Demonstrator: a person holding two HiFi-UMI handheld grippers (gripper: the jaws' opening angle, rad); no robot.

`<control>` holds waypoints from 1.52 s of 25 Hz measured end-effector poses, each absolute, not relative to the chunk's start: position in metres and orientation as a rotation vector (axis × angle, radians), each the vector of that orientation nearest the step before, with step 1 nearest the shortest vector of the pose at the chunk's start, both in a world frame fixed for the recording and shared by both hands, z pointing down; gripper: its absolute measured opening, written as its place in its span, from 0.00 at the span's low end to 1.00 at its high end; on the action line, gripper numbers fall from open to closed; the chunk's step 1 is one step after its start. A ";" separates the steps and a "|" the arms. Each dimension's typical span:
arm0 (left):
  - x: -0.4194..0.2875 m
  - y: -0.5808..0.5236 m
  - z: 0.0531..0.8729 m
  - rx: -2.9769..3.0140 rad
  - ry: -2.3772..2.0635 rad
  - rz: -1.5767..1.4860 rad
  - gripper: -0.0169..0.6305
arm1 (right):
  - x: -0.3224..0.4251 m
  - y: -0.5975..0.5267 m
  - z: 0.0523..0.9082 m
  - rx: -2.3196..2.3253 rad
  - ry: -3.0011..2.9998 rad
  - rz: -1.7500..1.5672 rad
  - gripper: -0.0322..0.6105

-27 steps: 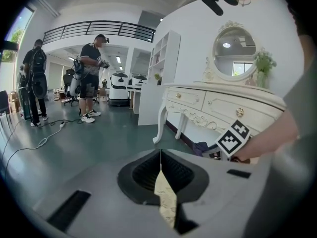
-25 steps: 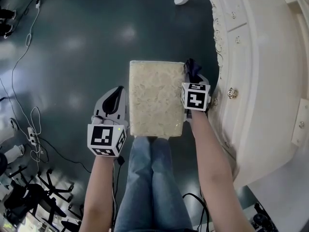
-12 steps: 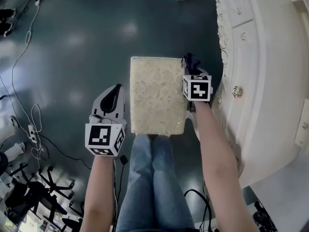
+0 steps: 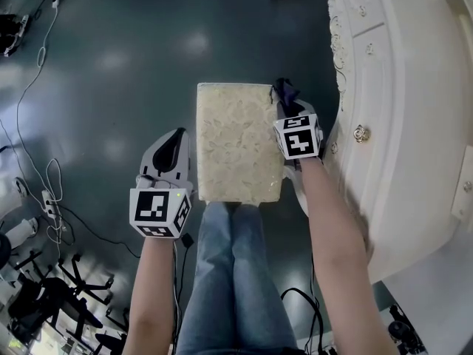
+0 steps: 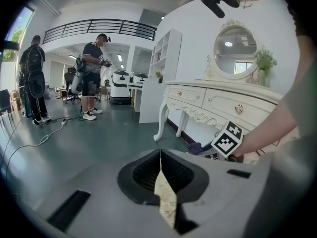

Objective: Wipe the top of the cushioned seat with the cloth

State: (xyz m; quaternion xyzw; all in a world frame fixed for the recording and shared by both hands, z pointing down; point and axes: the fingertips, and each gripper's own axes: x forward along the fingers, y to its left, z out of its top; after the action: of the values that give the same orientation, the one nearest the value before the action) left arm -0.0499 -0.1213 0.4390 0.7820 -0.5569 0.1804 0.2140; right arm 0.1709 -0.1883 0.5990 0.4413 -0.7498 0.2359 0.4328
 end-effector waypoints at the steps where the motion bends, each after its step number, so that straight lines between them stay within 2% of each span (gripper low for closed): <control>1: -0.049 -0.121 0.439 2.171 -1.544 0.499 0.03 | 0.169 -0.187 0.599 1.090 -1.875 0.576 0.11; 13: -0.042 -0.112 0.429 2.195 -1.533 0.484 0.03 | 0.162 -0.153 0.595 1.025 -1.874 0.499 0.11; 38: -0.035 -0.086 0.435 2.179 -1.511 0.465 0.03 | 0.164 -0.089 0.595 1.085 -1.899 0.558 0.11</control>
State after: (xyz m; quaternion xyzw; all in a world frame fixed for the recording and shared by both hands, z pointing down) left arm -0.0355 -0.0859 0.4353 0.7892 -0.5471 0.1682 0.2227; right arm 0.1644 -0.0894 0.5955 0.4344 -0.7605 0.2234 0.4279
